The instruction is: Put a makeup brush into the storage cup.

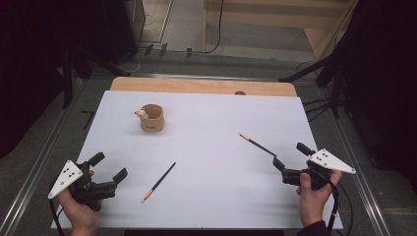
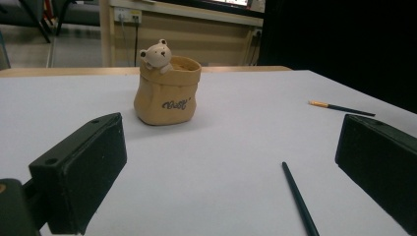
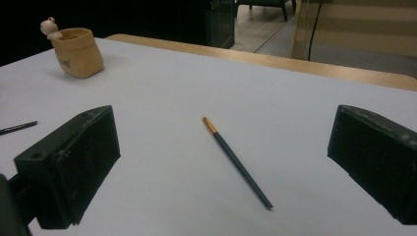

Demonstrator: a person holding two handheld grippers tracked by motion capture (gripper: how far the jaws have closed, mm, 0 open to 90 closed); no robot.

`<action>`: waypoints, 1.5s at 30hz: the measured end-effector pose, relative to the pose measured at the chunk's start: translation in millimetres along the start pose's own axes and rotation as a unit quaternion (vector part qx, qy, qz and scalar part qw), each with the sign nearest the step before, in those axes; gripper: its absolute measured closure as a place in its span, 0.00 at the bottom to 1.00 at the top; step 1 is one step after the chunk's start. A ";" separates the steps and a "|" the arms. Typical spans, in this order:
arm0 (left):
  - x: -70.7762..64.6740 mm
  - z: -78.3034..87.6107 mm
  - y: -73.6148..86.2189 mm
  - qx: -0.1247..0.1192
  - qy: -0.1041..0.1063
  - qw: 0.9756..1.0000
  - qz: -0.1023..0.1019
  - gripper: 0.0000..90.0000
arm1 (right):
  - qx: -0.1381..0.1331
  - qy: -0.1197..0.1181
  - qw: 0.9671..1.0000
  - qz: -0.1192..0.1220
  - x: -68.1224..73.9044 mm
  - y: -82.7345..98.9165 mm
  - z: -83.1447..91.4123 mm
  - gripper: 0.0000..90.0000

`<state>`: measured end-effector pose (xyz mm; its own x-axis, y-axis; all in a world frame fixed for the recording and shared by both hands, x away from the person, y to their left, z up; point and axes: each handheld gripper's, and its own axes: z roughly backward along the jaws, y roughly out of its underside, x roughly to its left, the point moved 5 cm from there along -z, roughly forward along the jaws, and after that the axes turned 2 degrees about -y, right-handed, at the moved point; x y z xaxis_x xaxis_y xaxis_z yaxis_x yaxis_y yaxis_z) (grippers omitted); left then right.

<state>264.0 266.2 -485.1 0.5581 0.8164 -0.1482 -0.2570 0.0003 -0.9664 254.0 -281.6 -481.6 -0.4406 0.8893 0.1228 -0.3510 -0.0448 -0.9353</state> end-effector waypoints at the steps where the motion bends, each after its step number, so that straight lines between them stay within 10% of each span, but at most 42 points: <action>1: 0.0 0.0 0.0 0.000 0.000 1.000 0.000 0.00 | 0.001 -0.001 1.000 -0.001 -0.6 -1.2 -1.4 0.00; 45: 3.3 1.0 1.1 0.001 0.004 1.000 0.003 0.00 | 0.102 -0.011 0.994 0.031 -23.9 -30.8 -80.5 0.03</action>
<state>264.8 269.5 -486.4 0.5627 0.8121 -0.1547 -0.2611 -0.0030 -0.9653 341.8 -264.9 -482.4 -0.4835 0.8721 0.0752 -0.4817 -0.1933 -0.8548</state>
